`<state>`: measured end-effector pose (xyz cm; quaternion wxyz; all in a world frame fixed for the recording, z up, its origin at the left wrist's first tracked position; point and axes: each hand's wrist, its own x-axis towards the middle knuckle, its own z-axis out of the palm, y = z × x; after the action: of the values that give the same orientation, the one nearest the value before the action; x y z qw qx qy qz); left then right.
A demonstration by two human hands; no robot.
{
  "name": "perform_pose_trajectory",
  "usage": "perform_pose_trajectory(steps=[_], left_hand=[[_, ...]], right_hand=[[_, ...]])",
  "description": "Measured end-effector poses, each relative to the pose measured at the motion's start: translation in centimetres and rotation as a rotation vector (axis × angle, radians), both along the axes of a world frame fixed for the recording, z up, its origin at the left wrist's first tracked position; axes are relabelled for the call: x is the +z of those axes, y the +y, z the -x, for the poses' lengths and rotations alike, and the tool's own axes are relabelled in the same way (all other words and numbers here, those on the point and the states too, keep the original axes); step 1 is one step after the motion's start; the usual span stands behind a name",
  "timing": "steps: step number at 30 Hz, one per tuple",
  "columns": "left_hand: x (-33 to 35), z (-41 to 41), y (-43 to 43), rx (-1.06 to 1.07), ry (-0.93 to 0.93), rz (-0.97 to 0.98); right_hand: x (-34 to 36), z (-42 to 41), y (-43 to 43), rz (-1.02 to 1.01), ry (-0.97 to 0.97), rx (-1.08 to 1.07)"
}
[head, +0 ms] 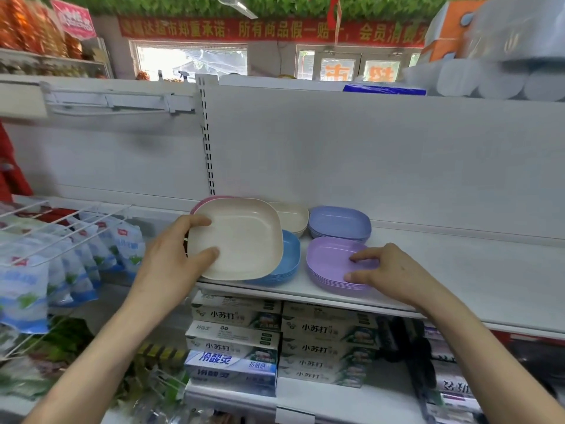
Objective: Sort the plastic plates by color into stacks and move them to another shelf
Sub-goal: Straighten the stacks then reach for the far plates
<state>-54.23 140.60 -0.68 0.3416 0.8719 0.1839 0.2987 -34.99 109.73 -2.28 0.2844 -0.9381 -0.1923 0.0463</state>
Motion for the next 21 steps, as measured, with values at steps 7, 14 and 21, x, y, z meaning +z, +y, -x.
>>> perform_pose_trajectory(steps=[7, 14, 21], left_hand=[[0.0, 0.0, 0.1, 0.001, 0.000, 0.018], [1.3, -0.7, 1.6, 0.054, -0.041, 0.025], [2.6, -3.9, 1.7, 0.071, -0.043, -0.020]], right_hand=[[-0.2, -0.2, -0.4, -0.034, -0.048, 0.002], [0.7, -0.2, -0.8, -0.231, -0.239, -0.033], [1.0, -0.3, -0.2, -0.329, -0.272, 0.052]])
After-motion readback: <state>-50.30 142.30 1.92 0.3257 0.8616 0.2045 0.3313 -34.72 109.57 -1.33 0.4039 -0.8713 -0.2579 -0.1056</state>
